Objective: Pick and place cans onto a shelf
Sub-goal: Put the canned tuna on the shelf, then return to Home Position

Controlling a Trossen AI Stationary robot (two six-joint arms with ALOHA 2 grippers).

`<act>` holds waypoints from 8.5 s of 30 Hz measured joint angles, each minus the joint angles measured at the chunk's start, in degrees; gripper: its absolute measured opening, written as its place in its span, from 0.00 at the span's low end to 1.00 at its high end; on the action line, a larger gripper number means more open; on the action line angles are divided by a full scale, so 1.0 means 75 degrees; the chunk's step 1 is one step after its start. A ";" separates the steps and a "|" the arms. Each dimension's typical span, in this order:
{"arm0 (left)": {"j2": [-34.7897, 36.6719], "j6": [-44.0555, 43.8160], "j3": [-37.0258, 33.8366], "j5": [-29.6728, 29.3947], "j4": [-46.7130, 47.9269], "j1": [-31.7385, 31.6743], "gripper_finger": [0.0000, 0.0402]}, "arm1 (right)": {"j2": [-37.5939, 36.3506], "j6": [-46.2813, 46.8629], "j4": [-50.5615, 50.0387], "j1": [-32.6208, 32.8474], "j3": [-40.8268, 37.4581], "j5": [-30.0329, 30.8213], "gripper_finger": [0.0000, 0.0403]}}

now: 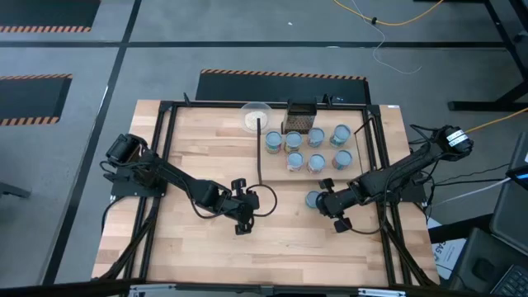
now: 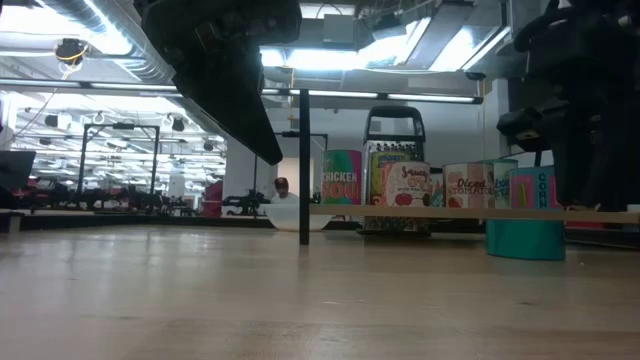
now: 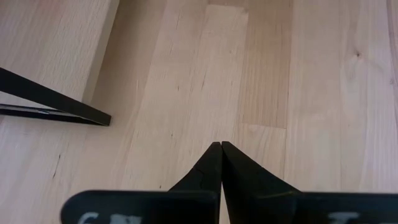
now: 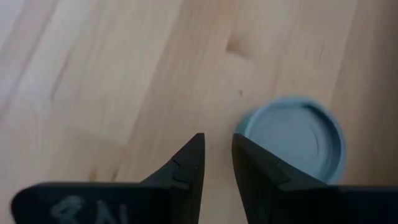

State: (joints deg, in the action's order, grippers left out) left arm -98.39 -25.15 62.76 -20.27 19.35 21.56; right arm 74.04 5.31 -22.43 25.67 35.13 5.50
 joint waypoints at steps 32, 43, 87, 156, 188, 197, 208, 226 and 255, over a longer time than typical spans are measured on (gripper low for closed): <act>0.0000 0.0006 0.0000 0.0000 0.0000 0.0000 0.00 | 0.0010 -0.1465 -0.0270 -0.0105 -0.0254 0.0679 0.21; 0.0000 -0.0006 0.0000 0.0000 -0.0017 0.0000 0.00 | 0.0015 -0.1338 0.0680 -0.0221 -0.0782 0.0661 0.19; 0.3357 0.4641 -0.0003 -0.1652 -0.2145 0.0735 0.00 | 0.0017 0.0400 0.2429 -0.1700 0.1501 0.0398 0.02; 0.3864 0.3002 -0.1145 -0.1945 -0.1000 0.0901 0.00 | 0.3177 0.0025 0.2094 -0.3800 0.2821 -0.0549 0.26; 0.3864 0.3028 -0.1145 -0.1766 -0.1143 0.0901 0.00 | -0.0973 0.0025 0.0211 -0.3800 0.2810 -0.0563 0.31; 0.3864 0.3022 -0.1145 -0.1740 -0.1227 0.0901 0.00 | -0.3063 0.0096 -0.1351 -0.3800 0.2810 -0.0566 0.31; 0.3864 0.3013 -0.1145 -0.1740 -0.1247 0.0901 0.00 | -0.4964 0.0461 -0.2714 -0.3797 0.2688 -0.0552 0.31; 0.3864 0.3563 -0.1145 -0.1128 -0.2147 0.0391 0.00 | -0.8363 0.1027 -0.1856 -0.3797 0.0030 -0.0757 0.31; 0.7428 0.5585 -0.1281 0.1383 -0.1179 -0.1600 0.00 | -0.8708 0.1054 -0.1373 -0.3797 0.0021 -0.1033 0.31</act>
State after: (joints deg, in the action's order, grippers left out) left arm -42.68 16.74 53.15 -9.90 10.51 9.56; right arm 8.73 13.21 -32.73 -2.81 35.29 -2.24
